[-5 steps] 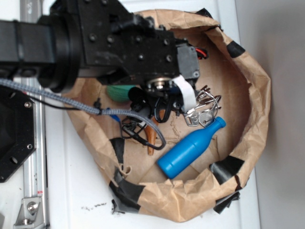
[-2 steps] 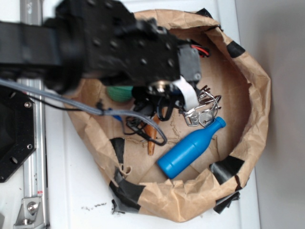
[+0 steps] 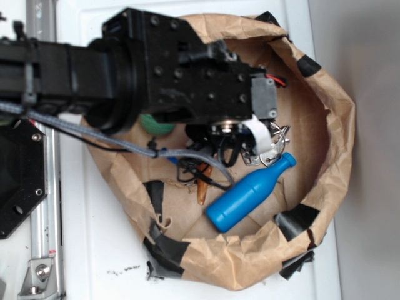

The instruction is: Grab the green sponge.

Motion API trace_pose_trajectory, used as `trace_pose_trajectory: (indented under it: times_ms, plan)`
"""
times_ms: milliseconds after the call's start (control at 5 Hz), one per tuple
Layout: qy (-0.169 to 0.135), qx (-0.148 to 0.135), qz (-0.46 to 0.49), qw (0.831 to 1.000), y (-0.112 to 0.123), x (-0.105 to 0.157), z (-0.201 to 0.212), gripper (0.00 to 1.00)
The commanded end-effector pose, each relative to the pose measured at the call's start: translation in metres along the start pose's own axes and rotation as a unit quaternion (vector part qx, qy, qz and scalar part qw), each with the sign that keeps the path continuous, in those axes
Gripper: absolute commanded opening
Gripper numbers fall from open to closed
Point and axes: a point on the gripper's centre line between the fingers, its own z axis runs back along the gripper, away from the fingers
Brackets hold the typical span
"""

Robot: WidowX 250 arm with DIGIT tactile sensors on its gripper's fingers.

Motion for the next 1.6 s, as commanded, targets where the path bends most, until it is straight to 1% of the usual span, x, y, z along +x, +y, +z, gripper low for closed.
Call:
trace_pose_trajectory:
  times_ms: [0,200,400,600,800,1000,1200,1400]
  plan:
    - [0.007,-0.023,0.011,1.0,0.003,0.005,0.005,0.0]
    - [0.019,-0.024,0.022,0.999,0.005,0.004,0.013,0.0]
    - [-0.003,-0.047,0.066,0.997,0.014,0.0,0.038,0.0]
    - [-0.013,-0.056,0.091,0.994,0.017,-0.003,0.063,0.0]
    - [-0.013,-0.089,0.105,0.99,0.013,-0.013,0.095,0.0]
    - [-0.027,-0.107,0.124,0.986,0.006,-0.027,0.117,0.0]
    - [0.0,-0.101,0.134,0.986,-0.003,-0.036,0.127,0.0]
    - [0.037,-0.07,0.192,0.978,-0.003,-0.043,0.127,0.0]
